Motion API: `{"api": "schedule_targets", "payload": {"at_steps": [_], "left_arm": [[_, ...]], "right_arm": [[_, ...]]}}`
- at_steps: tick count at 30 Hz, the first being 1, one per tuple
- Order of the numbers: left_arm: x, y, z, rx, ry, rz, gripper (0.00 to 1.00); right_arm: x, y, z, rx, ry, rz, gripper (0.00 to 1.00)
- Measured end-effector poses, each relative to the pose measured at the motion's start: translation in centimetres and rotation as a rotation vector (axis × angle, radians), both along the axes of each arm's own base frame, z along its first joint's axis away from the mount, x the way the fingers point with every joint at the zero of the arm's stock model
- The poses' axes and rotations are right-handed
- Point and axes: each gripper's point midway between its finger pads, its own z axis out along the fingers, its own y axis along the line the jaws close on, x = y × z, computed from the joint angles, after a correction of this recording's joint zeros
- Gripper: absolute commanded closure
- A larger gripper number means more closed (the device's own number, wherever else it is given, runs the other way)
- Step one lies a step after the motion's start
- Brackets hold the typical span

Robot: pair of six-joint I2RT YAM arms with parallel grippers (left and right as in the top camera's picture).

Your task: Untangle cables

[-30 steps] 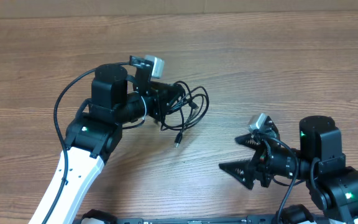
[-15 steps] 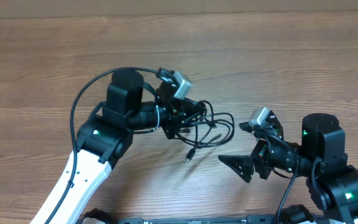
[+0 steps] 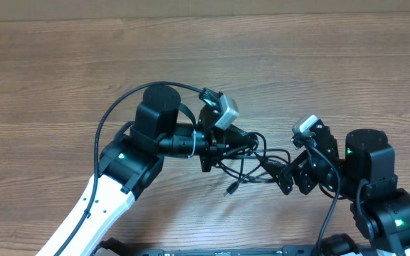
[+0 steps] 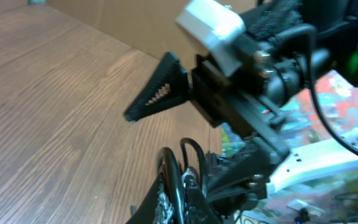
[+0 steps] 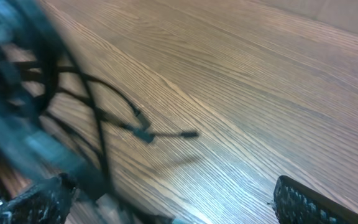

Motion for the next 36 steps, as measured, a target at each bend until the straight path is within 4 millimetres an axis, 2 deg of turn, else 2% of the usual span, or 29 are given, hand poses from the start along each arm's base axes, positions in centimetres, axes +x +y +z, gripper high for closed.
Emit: {"api": "schedule_targets", "payload": {"at_steps": [7, 9, 10, 20, 21, 22, 24, 27, 31, 33, 36], "left_arm": [[-0.2, 0.0, 0.1, -0.005, 0.003, -0.014, 0.96], [-0.2, 0.0, 0.1, -0.005, 0.004, -0.014, 0.96], [-0.2, 0.0, 0.1, -0.005, 0.004, -0.014, 0.96], [-0.7, -0.1, 0.2, -0.013, 0.033, -0.035, 0.96], [-0.9, -0.2, 0.2, -0.015, 0.035, -0.044, 0.96], [-1.1, -0.2, 0.2, -0.016, 0.035, -0.049, 0.96], [-1.5, -0.5, 0.3, -0.017, 0.034, -0.063, 0.96], [-1.8, -0.7, 0.3, -0.018, 0.034, -0.075, 0.96], [-2.0, -0.9, 0.3, -0.018, 0.037, -0.082, 0.96], [-2.0, -0.9, 0.3, -0.018, 0.037, -0.082, 0.96], [-2.1, -0.9, 0.3, -0.019, 0.038, -0.087, 0.96]], "right_arm": [[0.1, -0.2, -0.4, -0.026, 0.002, 0.001, 0.12], [0.1, -0.3, -0.5, -0.03, 0.002, 0.0, 0.08], [0.2, -0.3, -0.5, -0.031, 0.001, -0.002, 0.0], [0.9, -0.8, -0.2, -0.033, -0.011, -0.053, 0.0], [1.0, -0.8, -0.2, -0.03, -0.012, -0.06, 0.03], [1.1, -0.9, -0.1, -0.024, -0.012, -0.069, 0.09], [1.2, -1.0, 0.0, -0.018, -0.008, -0.087, 0.14], [1.4, -1.2, -0.1, -0.015, 0.0, -0.113, 0.03], [1.7, -1.7, -0.1, -0.029, -0.004, -0.144, 0.01], [1.9, -1.9, -0.2, -0.038, -0.008, -0.158, 0.06], [2.1, -2.1, 0.0, -0.037, -0.017, -0.172, 0.19]]}}
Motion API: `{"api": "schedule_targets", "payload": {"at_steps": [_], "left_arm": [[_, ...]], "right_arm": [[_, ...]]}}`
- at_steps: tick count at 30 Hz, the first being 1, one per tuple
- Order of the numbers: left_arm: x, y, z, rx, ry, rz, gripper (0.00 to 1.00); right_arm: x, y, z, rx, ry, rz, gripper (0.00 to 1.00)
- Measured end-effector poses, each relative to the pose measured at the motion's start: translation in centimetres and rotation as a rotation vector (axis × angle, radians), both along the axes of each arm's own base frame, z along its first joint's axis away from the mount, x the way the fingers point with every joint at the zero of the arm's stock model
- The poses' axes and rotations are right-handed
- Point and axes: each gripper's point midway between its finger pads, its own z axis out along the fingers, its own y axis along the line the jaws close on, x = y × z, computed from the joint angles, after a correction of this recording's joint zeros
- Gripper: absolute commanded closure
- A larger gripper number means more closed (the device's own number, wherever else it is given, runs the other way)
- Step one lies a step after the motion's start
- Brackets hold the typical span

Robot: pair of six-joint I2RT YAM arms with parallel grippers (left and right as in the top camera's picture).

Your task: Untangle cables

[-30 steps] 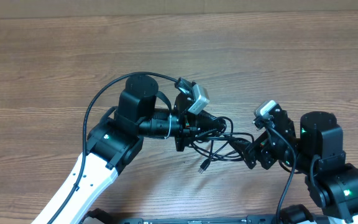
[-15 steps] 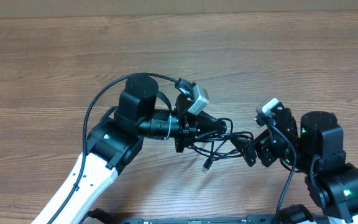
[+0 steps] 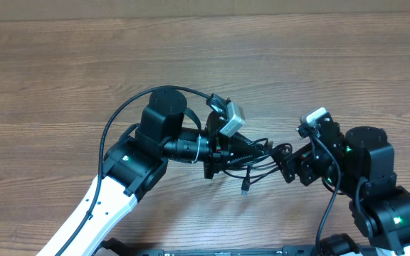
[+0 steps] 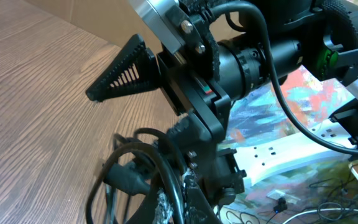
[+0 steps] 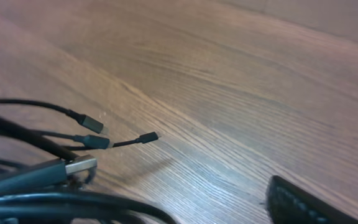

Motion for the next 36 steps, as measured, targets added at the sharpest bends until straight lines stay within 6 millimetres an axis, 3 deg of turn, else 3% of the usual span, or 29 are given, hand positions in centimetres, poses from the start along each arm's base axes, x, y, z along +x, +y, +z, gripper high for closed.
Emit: {"api": "schedule_targets", "payload": {"at_steps": [3, 8, 11, 13, 23, 36], "left_arm": [[-0.3, -0.1, 0.0, -0.003, 0.002, -0.012, 0.96], [-0.8, -0.3, 0.1, -0.006, 0.017, -0.031, 0.96], [-1.2, -0.5, 0.2, -0.007, 0.026, -0.046, 0.96], [-1.2, -0.5, 0.2, -0.008, 0.028, -0.047, 0.96], [-1.2, -0.5, 0.2, -0.009, 0.029, -0.045, 0.96], [-1.2, -0.2, 0.4, -0.015, 0.033, -0.046, 0.96]], "right_arm": [[0.4, 0.0, 0.5, 0.009, -0.023, -0.012, 0.28], [0.8, -0.1, 1.0, 0.022, -0.041, -0.03, 0.6], [0.8, 0.0, 0.9, 0.023, -0.039, -0.028, 0.69], [0.8, 0.0, 0.9, 0.026, -0.037, -0.026, 0.96], [0.8, -0.2, 0.8, 0.065, -0.005, -0.074, 0.96], [1.9, -5.7, -0.5, 0.108, 0.079, -0.538, 0.96]]}}
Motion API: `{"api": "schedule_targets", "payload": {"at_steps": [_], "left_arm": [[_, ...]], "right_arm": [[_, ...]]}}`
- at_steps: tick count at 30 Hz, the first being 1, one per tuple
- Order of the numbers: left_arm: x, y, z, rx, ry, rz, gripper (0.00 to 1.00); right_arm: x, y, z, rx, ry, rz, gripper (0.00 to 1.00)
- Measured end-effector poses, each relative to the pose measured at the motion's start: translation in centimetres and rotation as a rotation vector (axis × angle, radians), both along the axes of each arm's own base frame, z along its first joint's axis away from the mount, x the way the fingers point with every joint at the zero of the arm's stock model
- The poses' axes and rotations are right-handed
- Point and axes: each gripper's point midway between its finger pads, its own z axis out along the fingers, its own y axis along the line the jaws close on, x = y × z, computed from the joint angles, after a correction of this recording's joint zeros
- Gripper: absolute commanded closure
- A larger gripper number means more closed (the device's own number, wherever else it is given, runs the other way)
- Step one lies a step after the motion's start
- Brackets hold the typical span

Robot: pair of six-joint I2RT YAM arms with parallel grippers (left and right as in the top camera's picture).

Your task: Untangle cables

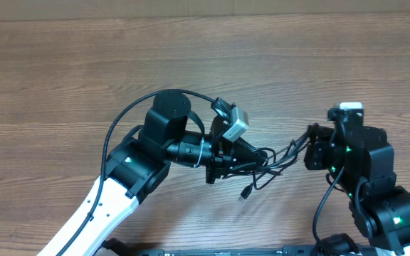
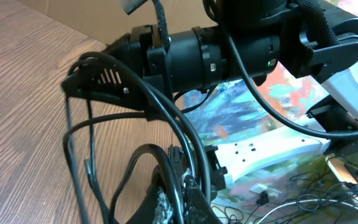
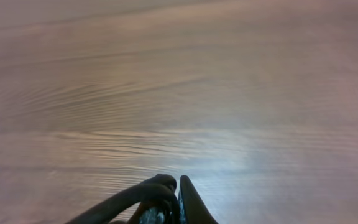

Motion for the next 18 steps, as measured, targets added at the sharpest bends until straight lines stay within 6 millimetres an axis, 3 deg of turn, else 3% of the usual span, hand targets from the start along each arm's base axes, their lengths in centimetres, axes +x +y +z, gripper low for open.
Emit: {"api": "schedule_targets", "payload": {"at_steps": [4, 7, 12, 18], "left_arm": [[1.5, 1.6, 0.7, -0.003, -0.018, 0.083, 0.96], [3.8, 4.0, 1.8, -0.01, -0.028, 0.227, 0.96], [5.9, 7.1, 3.3, -0.023, -0.024, 0.402, 0.96], [6.5, 8.8, 4.5, -0.033, -0.044, 0.527, 0.96]], "right_arm": [[-1.1, -2.3, -1.5, -0.009, 0.073, -0.16, 0.96], [-2.4, -3.6, -2.8, -0.006, 0.146, -0.255, 0.96], [-3.9, -4.0, -4.1, 0.025, 0.222, -0.321, 0.96], [-5.4, -4.4, -5.0, 0.049, 0.292, -0.383, 0.96]]}}
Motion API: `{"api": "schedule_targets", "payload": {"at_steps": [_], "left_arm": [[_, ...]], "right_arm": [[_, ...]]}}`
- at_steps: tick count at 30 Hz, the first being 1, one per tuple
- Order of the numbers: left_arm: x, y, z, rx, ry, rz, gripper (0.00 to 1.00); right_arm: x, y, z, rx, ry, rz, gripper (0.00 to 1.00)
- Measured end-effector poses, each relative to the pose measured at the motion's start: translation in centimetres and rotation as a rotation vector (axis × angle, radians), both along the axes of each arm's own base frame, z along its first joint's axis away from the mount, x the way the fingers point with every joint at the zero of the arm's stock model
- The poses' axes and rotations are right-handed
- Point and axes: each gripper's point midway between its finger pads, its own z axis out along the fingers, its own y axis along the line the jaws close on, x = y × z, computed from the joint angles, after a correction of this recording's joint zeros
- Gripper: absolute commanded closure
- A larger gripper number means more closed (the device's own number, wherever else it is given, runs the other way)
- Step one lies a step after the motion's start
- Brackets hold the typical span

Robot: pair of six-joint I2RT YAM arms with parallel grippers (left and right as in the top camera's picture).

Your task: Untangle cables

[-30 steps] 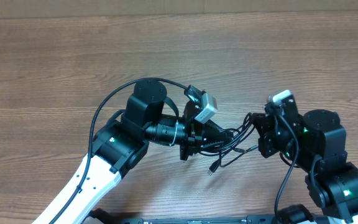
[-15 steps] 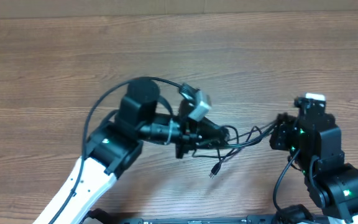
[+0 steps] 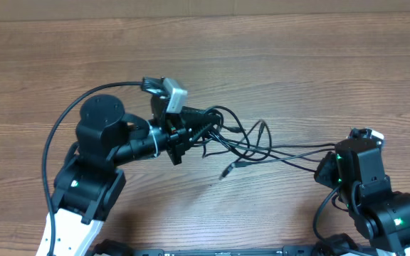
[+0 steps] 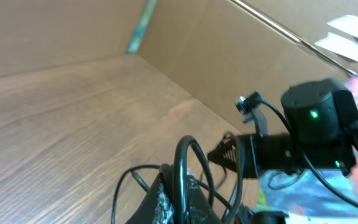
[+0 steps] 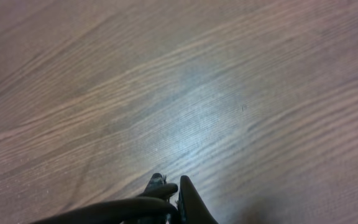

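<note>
A bundle of thin black cables (image 3: 280, 152) is stretched above the wooden table between my two grippers. My left gripper (image 3: 189, 133) is shut on looped strands at the bundle's left end; its wrist view shows the fingers (image 4: 166, 200) pinching a cable loop (image 4: 180, 157). My right gripper (image 3: 324, 168) is shut on the right end, with its fingers (image 5: 188, 202) closed on a black cable (image 5: 104, 209). Loose plug ends (image 3: 225, 171) hang from the middle, and another plug (image 3: 262, 125) sticks up.
The wooden table (image 3: 297, 64) extends wide behind and to both sides of the arms. A cardboard wall (image 4: 241, 56) stands along the far edge. The right arm (image 4: 316, 124) shows in the left wrist view.
My left gripper has moved left and my right gripper right and toward the front edge. The cables between them, bunched before, now run out in long, nearly straight strands.
At first both grippers were close together at the tangle, the left shut on it and the right open beside it. The right stayed open near the plugs, then was shut on the cables. Now the two arms stand far apart with the bundle drawn out.
</note>
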Motion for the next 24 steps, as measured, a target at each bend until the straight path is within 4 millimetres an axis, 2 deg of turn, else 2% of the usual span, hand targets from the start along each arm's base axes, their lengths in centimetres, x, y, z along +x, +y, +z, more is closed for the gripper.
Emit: {"api": "schedule_targets", "payload": {"at_steps": [1, 2, 4, 5, 6, 9, 14, 18, 21, 24], "left_arm": [[0.1, 0.2, 0.1, 0.001, -0.004, 0.017, 0.96], [0.1, 0.4, 0.2, 0.002, -0.005, 0.036, 0.96], [0.4, 0.7, 0.3, 0.005, -0.012, 0.063, 0.96], [0.7, 0.9, 0.4, 0.007, -0.016, 0.082, 0.96], [0.9, 1.2, 0.4, 0.009, -0.019, 0.1, 0.96], [1.6, 1.9, 0.5, 0.013, -0.03, 0.15, 0.96], [2.0, 2.3, 0.6, 0.016, -0.036, 0.179, 0.96], [2.1, 2.4, 0.6, 0.017, -0.037, 0.186, 0.96], [2.1, 2.4, 0.6, 0.017, -0.038, 0.187, 0.96], [1.9, 2.2, 0.7, 0.014, -0.037, 0.173, 0.96]], "right_arm": [[-0.2, 0.0, -0.1, 0.005, 0.008, -0.004, 0.95], [-0.3, 0.1, -0.2, 0.014, 0.015, -0.004, 0.86], [-0.6, 0.2, -0.4, 0.018, 0.029, -0.002, 0.43], [-0.8, 0.2, -0.5, 0.018, 0.039, 0.002, 0.24], [-0.9, 0.3, -0.6, 0.016, 0.046, 0.016, 0.0], [-0.8, 1.3, -0.6, 0.026, 0.052, 0.11, 0.0], [-0.5, 4.8, -0.1, 0.087, 0.03, 0.374, 0.0], [-1.2, 8.1, 0.5, 0.148, 0.005, 0.637, 0.0], [-2.2, 10.8, 1.5, 0.211, -0.045, 0.851, 0.0], [-3.0, 13.7, 3.5, 0.279, -0.16, 1.078, 0.0]]}}
